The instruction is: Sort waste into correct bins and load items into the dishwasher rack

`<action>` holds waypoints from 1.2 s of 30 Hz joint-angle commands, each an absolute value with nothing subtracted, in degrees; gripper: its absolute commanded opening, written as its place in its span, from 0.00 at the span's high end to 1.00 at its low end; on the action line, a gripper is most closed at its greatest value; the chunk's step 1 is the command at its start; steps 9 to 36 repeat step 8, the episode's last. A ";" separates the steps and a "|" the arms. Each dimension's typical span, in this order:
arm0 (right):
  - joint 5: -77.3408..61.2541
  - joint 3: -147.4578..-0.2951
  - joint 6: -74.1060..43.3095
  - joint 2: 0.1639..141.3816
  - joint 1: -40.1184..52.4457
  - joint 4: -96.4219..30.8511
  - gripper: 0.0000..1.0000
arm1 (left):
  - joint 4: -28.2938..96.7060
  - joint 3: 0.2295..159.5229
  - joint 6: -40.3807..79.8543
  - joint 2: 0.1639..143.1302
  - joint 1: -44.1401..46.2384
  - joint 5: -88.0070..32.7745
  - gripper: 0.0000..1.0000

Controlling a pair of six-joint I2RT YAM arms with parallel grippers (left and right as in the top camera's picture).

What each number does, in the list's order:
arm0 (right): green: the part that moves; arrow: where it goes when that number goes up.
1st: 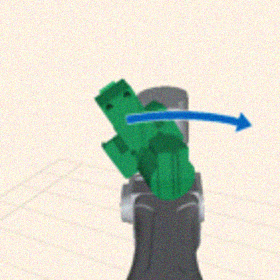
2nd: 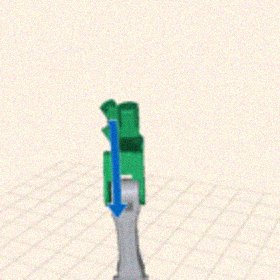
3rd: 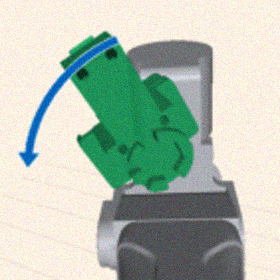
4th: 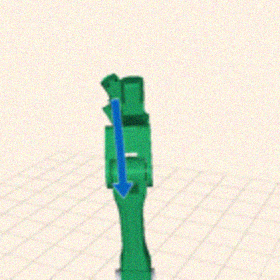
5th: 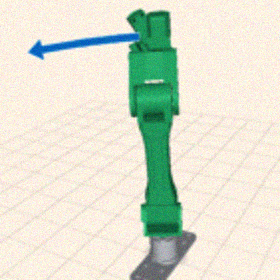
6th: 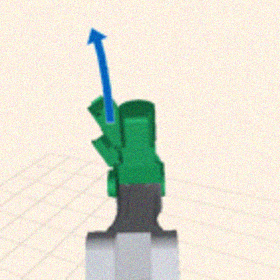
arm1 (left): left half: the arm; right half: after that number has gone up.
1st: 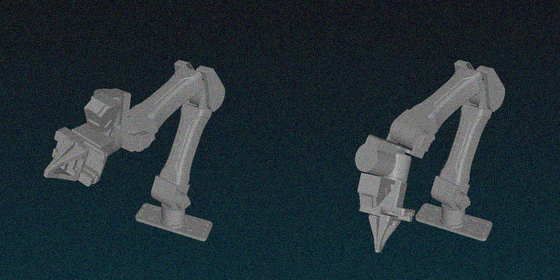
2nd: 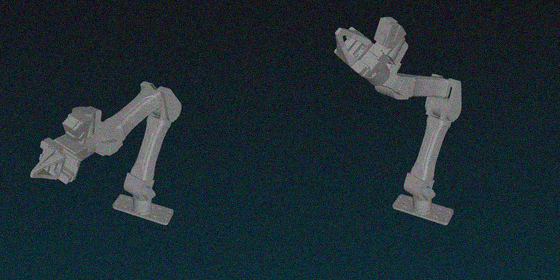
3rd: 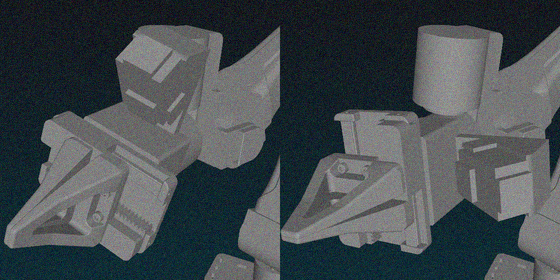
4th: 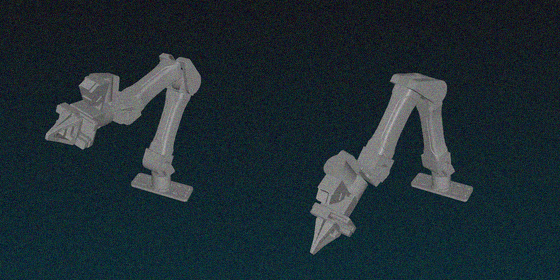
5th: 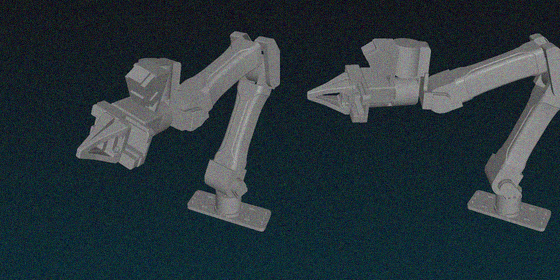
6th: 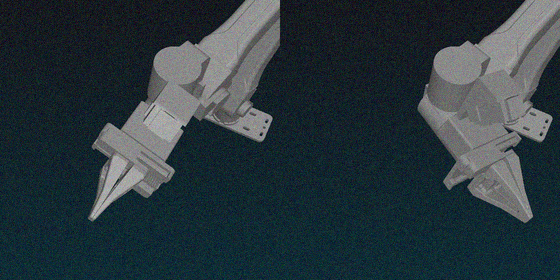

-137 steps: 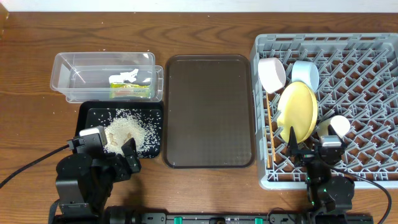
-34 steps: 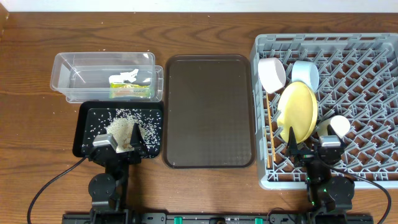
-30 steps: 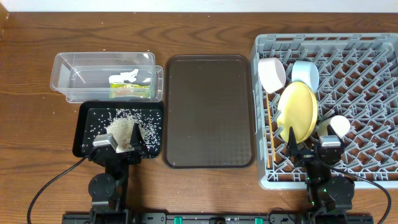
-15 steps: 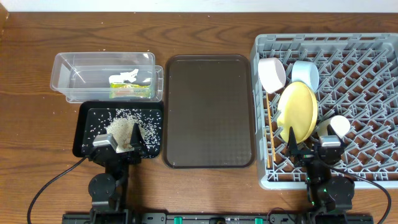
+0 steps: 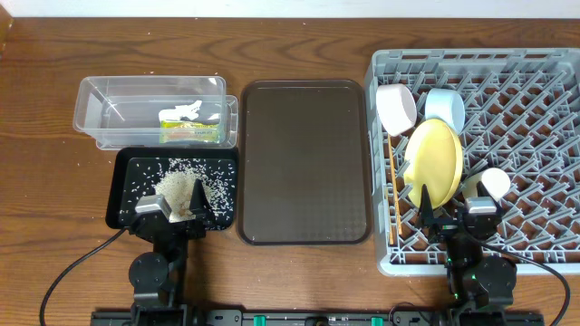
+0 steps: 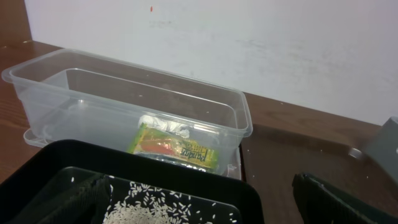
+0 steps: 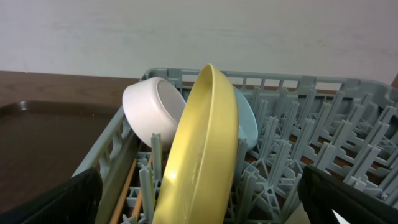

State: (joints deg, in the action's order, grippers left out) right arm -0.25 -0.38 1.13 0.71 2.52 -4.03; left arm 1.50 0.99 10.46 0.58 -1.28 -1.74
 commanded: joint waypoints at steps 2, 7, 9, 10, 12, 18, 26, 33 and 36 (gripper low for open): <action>-0.43 -0.32 1.98 0.43 1.89 -4.29 0.01 | 4.03 0.23 10.33 0.23 -1.15 -0.82 0.04; -0.45 -0.32 1.98 0.43 1.89 -4.29 0.01 | 4.03 0.23 10.33 0.23 -1.15 -0.82 0.04; -0.43 -0.32 1.98 0.43 1.89 -4.29 0.01 | 4.03 0.23 10.31 0.23 -1.15 -0.82 0.04; -0.43 -0.32 1.98 0.43 1.89 -4.29 0.01 | 4.03 0.23 10.31 0.23 -1.15 -0.82 0.04; -0.43 -0.32 1.98 0.43 1.89 -4.29 0.01 | 4.03 0.23 10.31 0.23 -1.15 -0.82 0.04; -0.43 -0.32 1.98 0.43 1.89 -4.29 0.01 | 4.03 0.23 10.31 0.23 -1.15 -0.82 0.04; -0.43 -0.32 1.98 0.43 1.89 -4.29 0.01 | 4.03 0.23 10.31 0.23 -1.15 -0.82 0.04; -0.43 -0.32 1.98 0.43 1.89 -4.29 0.01 | 4.03 0.23 10.31 0.23 -1.15 -0.82 0.04; -0.43 -0.32 1.98 0.43 1.89 -4.29 0.01 | 4.03 0.23 10.31 0.23 -1.15 -0.82 0.04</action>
